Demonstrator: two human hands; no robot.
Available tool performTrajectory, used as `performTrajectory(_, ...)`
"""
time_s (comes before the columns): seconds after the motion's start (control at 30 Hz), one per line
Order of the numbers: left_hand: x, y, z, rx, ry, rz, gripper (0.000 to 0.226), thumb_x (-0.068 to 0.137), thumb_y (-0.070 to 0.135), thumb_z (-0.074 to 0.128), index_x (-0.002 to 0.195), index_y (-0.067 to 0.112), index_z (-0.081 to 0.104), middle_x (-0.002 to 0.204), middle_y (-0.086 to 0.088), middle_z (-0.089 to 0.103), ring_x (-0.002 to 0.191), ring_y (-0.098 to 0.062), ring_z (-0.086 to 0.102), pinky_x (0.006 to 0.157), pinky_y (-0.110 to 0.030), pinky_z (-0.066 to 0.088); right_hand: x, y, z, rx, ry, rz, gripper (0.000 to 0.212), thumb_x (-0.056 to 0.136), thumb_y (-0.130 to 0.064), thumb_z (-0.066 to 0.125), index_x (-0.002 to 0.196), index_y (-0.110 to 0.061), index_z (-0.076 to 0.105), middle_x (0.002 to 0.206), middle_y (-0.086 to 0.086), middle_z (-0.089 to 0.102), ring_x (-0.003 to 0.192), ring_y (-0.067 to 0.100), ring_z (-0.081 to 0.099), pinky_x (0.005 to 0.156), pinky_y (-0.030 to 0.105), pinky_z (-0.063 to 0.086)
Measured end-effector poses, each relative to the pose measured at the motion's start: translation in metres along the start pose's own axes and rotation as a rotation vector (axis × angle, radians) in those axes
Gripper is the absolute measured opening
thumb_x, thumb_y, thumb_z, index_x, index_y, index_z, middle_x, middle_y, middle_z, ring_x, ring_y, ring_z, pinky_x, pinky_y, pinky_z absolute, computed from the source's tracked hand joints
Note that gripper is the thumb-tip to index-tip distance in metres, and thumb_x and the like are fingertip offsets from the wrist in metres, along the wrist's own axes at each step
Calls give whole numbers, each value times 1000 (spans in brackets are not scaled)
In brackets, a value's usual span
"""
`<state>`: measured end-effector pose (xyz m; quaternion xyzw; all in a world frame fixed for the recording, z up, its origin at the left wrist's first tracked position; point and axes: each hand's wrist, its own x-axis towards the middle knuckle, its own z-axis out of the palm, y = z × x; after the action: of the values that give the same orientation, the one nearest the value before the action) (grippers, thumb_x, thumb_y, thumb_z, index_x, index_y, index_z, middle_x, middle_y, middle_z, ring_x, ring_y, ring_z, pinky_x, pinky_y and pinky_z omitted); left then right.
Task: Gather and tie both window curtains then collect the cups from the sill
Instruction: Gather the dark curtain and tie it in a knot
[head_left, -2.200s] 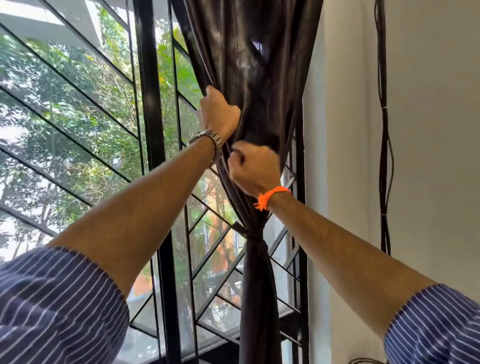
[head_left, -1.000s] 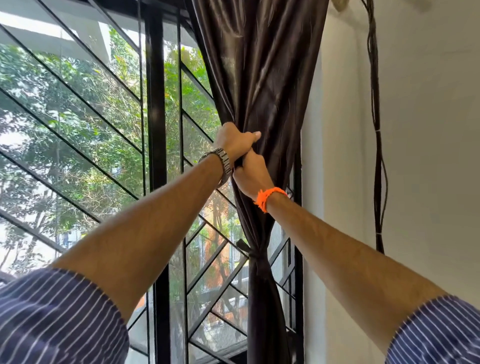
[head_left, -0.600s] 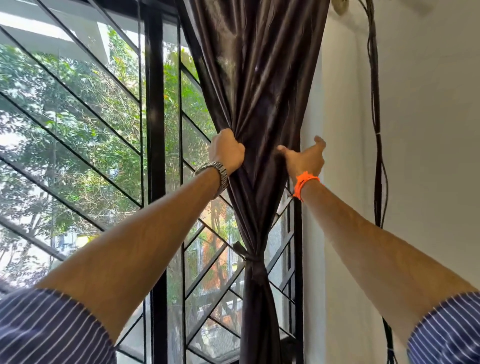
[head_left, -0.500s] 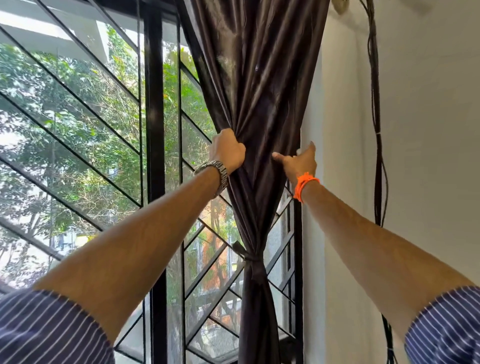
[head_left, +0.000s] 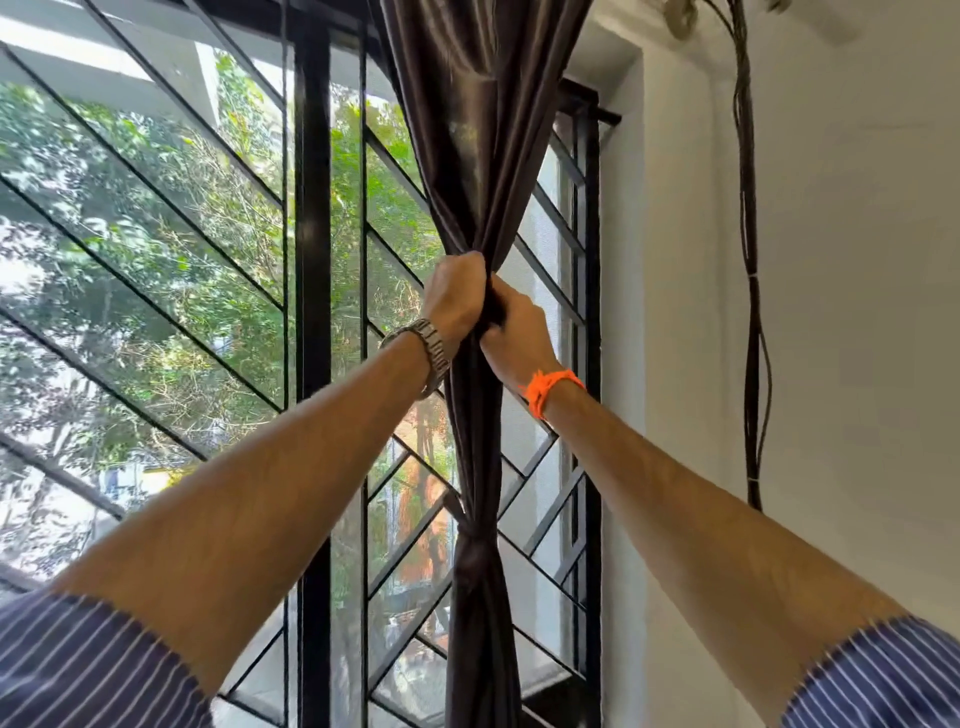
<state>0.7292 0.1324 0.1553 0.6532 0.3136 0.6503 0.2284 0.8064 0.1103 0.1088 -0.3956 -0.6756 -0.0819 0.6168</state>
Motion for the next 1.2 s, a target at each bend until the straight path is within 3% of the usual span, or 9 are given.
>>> performTrajectory(0.07, -5, 5, -3, -33, -27, -25, 43, 72, 50, 47, 72, 9, 62, 78, -9, 61, 73, -25, 53, 67, -35, 43, -4, -2, 4, -7, -3, 33, 47, 78, 2, 44, 121, -12, 59, 86, 3, 67, 66, 12, 59, 53, 15, 45)
performTrajectory(0.17, -7, 5, -3, 268, -16, 3, 71, 65, 70, 61, 103, 11, 68, 99, -9, 66, 89, -29, 62, 80, -39, 53, -11, -5, 16, -34, 37, 102, 25, 80, 0, 49, 101, -4, 62, 75, 7, 64, 55, 12, 53, 37, 8, 31)
performTrajectory(0.37, -5, 7, -20, 566, 111, 155, 16, 85, 24, 56, 89, 8, 57, 89, -13, 57, 91, -37, 62, 65, -33, 37, -23, -17, 27, 17, 36, 67, 30, 73, 3, 42, 89, -18, 58, 63, -10, 53, 54, 8, 50, 39, 8, 31)
performTrajectory(0.53, -7, 13, -49, 614, 147, 215, 23, 90, 16, 49, 104, 0, 58, 112, -25, 61, 102, -41, 58, 71, -35, 35, -22, -38, 46, 39, 55, 34, 32, 73, 10, 42, 90, -11, 60, 64, -6, 53, 51, 1, 43, 40, 5, 32)
performTrajectory(0.6, -7, 17, -67, 641, 166, 219, 25, 90, 16, 49, 105, -1, 58, 116, -26, 60, 106, -43, 57, 72, -37, 37, -20, -50, 58, 73, 82, 3, 33, 73, 12, 43, 95, -2, 63, 65, -9, 51, 50, -4, 45, 42, 2, 32)
performTrajectory(0.7, -9, 18, -101, 690, 204, 228, 24, 89, 15, 48, 102, -2, 59, 113, -26, 61, 104, -43, 57, 70, -36, 35, -20, -71, 83, 135, 56, -39, 33, 71, 14, 43, 87, -8, 61, 64, -13, 52, 51, -12, 51, 42, 2, 31)
performTrajectory(0.93, -7, 16, -200, 795, 301, 191, 22, 90, 14, 50, 104, 0, 59, 114, -25, 62, 107, -43, 57, 72, -36, 37, -19, -133, 158, 207, 43, -112, 24, 74, 12, 49, 90, 4, 66, 84, 19, 70, 62, 17, 50, 44, 6, 29)
performTrajectory(1.03, -11, 10, -252, 840, 350, 136, 27, 92, 16, 49, 111, 1, 57, 119, -24, 59, 112, -43, 54, 81, -41, 43, -24, -163, 193, 208, -50, -157, 24, 73, 14, 47, 88, 6, 64, 85, 23, 70, 66, 22, 51, 50, 20, 24)
performTrajectory(1.2, -20, 4, -341, 915, 420, 128, 26, 91, 13, 46, 109, 0, 60, 116, -24, 61, 110, -43, 56, 87, -43, 45, -33, -218, 260, 259, -104, -228, 21, 73, 12, 49, 87, 6, 64, 88, 24, 70, 78, 37, 62, 55, 22, 23)
